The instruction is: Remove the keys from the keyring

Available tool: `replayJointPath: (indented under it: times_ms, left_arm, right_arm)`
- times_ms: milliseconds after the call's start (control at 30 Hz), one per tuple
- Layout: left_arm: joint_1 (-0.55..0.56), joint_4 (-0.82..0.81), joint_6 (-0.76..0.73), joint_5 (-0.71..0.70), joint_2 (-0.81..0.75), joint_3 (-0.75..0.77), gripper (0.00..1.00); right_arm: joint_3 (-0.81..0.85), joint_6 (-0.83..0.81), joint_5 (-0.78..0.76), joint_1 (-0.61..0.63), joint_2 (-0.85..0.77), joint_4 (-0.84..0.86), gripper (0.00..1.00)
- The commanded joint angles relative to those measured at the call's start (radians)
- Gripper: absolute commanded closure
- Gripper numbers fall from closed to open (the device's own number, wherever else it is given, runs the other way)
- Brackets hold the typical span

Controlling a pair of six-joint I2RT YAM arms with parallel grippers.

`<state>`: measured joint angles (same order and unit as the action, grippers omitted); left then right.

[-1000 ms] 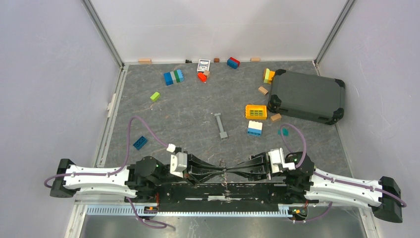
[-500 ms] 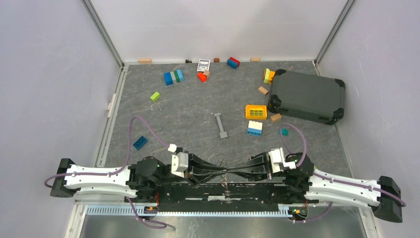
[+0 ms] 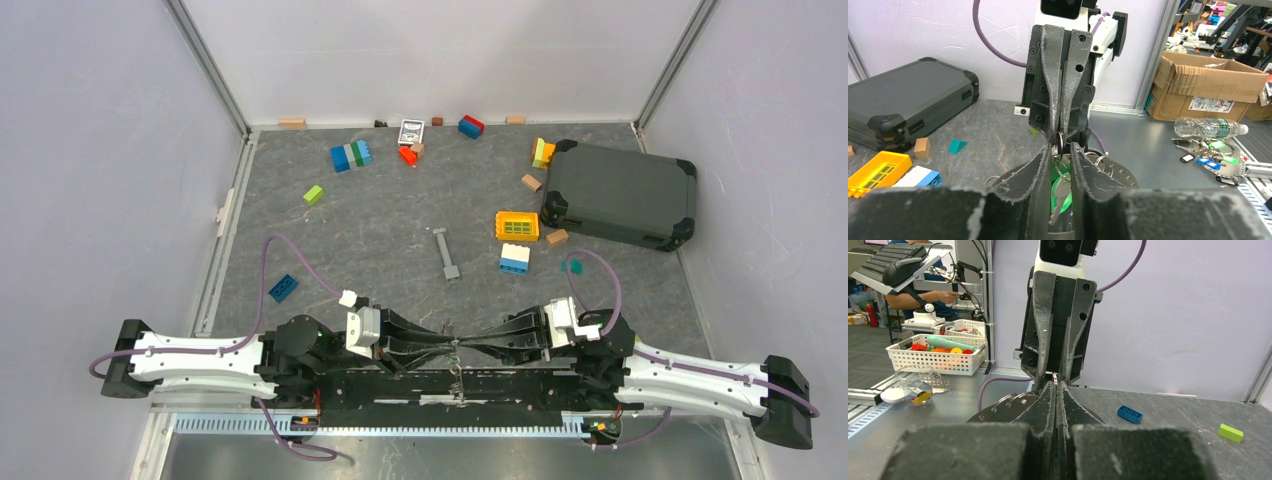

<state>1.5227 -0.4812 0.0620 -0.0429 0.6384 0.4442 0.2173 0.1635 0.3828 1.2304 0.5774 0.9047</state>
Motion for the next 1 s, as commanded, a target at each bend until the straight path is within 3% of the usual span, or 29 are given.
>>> replayJointPath:
  times_ms: [0, 400, 533, 800, 967]
  left_arm:
    - [0.001, -0.027, -0.007, -0.003, -0.009, -0.001, 0.76]
    - [0.001, -0.027, -0.008, -0.007, 0.001, -0.001, 0.85]
    - [0.001, -0.021, -0.008, -0.013, 0.007, 0.002, 0.97]
    - [0.001, 0.079, -0.024, -0.053, -0.002, 0.034, 0.98]
    - [0.001, 0.164, -0.046, -0.049, -0.001, 0.071, 0.98]
  right_arm:
    - [0.006, 0.005, -0.025, 0.001, -0.012, 0.077, 1.0]
    - [0.007, 0.01, -0.023, 0.002, -0.01, 0.087, 1.0]
    - [0.008, 0.012, -0.021, 0.001, -0.01, 0.086, 1.0]
    - [0.033, -0.041, -0.005, 0.002, -0.034, -0.029, 1.0]
    - [0.055, -0.079, -0.024, 0.001, -0.073, -0.135, 0.79]
